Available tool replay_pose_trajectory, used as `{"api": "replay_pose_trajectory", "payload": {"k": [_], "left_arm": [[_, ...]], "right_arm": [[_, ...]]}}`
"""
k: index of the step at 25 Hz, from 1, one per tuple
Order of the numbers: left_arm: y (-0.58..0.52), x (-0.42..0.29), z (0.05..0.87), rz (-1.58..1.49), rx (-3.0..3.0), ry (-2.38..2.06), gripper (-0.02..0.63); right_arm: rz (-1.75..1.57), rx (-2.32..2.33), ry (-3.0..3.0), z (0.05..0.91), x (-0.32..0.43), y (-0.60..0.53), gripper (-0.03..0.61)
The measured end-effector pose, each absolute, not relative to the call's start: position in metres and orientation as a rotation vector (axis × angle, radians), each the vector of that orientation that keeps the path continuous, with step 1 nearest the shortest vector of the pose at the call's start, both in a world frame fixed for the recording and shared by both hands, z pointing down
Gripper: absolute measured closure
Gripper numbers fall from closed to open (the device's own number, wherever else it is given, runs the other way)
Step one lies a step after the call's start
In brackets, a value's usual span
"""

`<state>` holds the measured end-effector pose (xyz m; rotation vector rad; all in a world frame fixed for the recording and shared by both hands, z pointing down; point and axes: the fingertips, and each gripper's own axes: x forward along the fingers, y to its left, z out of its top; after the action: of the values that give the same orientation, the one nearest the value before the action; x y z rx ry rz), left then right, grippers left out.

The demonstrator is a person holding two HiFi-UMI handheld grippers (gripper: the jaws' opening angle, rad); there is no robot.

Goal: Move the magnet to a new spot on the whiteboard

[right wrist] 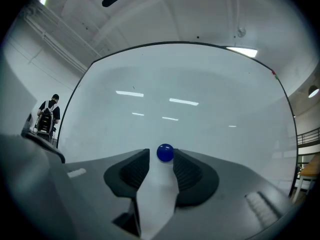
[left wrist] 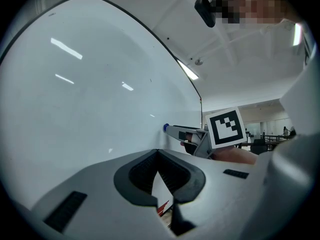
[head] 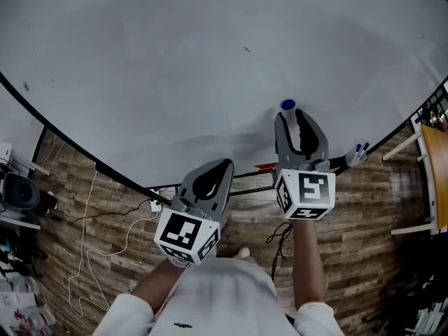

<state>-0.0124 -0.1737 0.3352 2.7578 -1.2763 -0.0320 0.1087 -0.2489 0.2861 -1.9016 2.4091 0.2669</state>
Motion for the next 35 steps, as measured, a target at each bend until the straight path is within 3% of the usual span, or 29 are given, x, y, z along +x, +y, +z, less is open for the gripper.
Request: {"api": "replay_pose_trajectory", "payload": {"k": [35], "left_arm": [[-0.166,-0.022,0.333,-0.037,2.764,-1.294,0.607]], "right_arm": [[0.243,-1.976,2.395,0.29,0.116,-0.234,0.446]]}}
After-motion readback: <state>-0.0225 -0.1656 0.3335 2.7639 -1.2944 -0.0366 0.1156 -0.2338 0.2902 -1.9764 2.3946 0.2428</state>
